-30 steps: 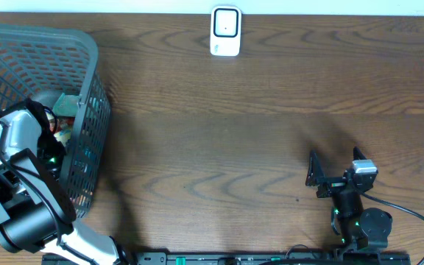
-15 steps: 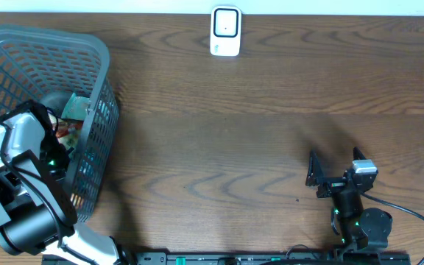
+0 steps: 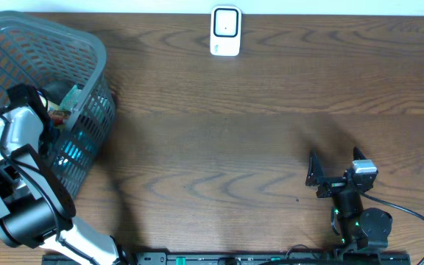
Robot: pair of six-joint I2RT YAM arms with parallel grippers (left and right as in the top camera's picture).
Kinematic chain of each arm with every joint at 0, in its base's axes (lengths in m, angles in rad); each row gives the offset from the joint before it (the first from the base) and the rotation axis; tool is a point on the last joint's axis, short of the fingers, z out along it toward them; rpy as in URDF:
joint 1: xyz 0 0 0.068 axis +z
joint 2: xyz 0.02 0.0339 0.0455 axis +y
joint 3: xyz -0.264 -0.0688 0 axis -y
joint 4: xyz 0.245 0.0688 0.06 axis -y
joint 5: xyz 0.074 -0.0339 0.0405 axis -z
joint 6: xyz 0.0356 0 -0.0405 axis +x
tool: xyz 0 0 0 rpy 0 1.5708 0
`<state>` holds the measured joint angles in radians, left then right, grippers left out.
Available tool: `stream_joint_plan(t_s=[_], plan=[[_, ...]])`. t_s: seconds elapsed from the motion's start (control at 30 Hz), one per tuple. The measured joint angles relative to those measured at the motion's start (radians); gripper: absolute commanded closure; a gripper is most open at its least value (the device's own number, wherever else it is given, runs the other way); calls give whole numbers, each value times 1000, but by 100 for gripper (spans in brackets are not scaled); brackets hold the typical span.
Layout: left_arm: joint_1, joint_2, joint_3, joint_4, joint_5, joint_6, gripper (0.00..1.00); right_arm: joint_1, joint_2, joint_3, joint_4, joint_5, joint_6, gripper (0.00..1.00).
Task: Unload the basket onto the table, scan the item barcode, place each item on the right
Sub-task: 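Grasp the blue Listerine bottle with the left gripper and lift it out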
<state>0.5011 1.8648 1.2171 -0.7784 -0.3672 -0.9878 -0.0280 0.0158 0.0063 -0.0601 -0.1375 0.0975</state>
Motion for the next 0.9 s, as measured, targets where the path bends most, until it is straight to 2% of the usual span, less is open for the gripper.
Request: stream_joint_plan(t_s=[0.13,0.27,0.37,0.5,0.67,0.9], plan=[[0,-1,84,-74,-26,89,2,0,0,0,0,0,0,1],[-1,-52,129,-143,-24,90,2,0,0,0,0,0,0,1],[-1,-125,143,-182,19,50,2,0,0,0,0,0,0,1],[-2,-155,146,-227,159,-92,2,0,0,0,0,0,0,1],[-39,-111,112,-227,243,-242,2,0,0,0,0,0,0,1],[-97,25,103,-144,271,-315,2,0,0,0,0,0,0,1]])
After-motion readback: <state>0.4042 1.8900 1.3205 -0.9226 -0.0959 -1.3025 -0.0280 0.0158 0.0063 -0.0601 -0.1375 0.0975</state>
